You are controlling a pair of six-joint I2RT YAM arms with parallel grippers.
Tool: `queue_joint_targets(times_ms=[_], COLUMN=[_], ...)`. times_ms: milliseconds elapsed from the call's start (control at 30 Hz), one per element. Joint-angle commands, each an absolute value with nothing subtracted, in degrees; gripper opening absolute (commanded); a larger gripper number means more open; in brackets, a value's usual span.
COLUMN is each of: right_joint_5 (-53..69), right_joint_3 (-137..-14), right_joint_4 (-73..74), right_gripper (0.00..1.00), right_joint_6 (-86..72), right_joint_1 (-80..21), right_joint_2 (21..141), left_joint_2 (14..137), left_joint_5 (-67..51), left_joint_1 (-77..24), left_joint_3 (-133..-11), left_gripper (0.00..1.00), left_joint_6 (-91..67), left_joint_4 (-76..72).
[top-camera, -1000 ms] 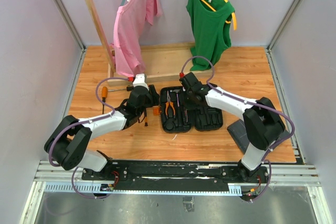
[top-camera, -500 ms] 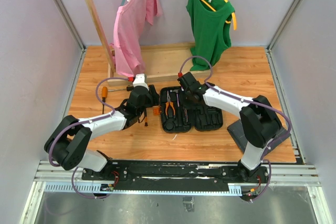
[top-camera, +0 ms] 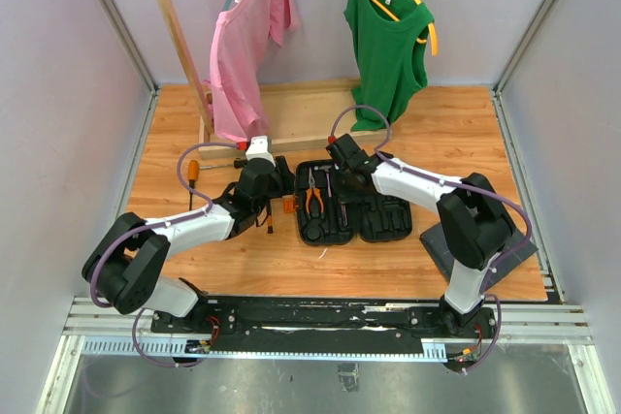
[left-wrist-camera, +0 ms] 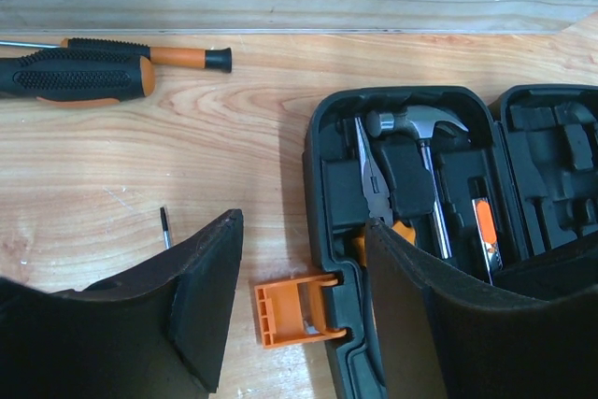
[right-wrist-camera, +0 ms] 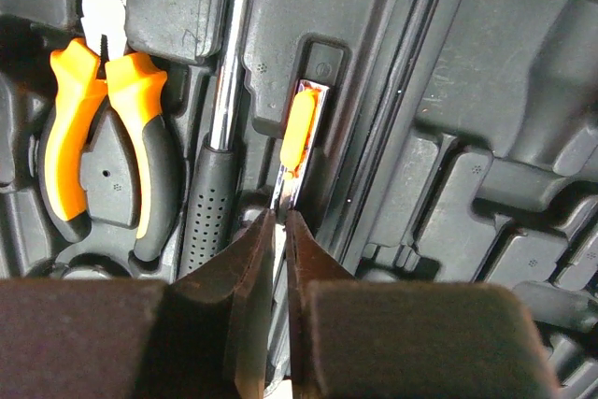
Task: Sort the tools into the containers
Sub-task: Place the utility knife in the storage box.
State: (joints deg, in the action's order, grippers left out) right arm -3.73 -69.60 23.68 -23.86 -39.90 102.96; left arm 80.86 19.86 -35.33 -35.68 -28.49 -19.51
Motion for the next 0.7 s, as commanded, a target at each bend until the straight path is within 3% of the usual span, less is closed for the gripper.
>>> queue_joint_targets(times_ms=[0,367,667], right_joint_5=[-4.5,-5.0,-5.6], right_joint_3=[-70.6,-70.6,-70.1], right_joint_4=[25.2,26.5,27.3], right_gripper=[0.09,0.01,0.01], right_joint_6=[-23.7,-23.6,-23.6], right_joint_1=[-40.6,-41.0,-41.5], right_joint_2=[104.6,106.6,108.2], left_joint_2=[81.2,81.5,81.6], left_joint_5=[20.5,20.6,20.6], left_joint_1=[-35.1,-35.1,-35.1], left_joint_3=[-37.4,-37.5,-37.7], left_gripper=[0.59,0.59,0.59], left_joint_6=[-28.1,-28.0,-27.9], left_joint_4=[-19.5,-19.3,-19.3])
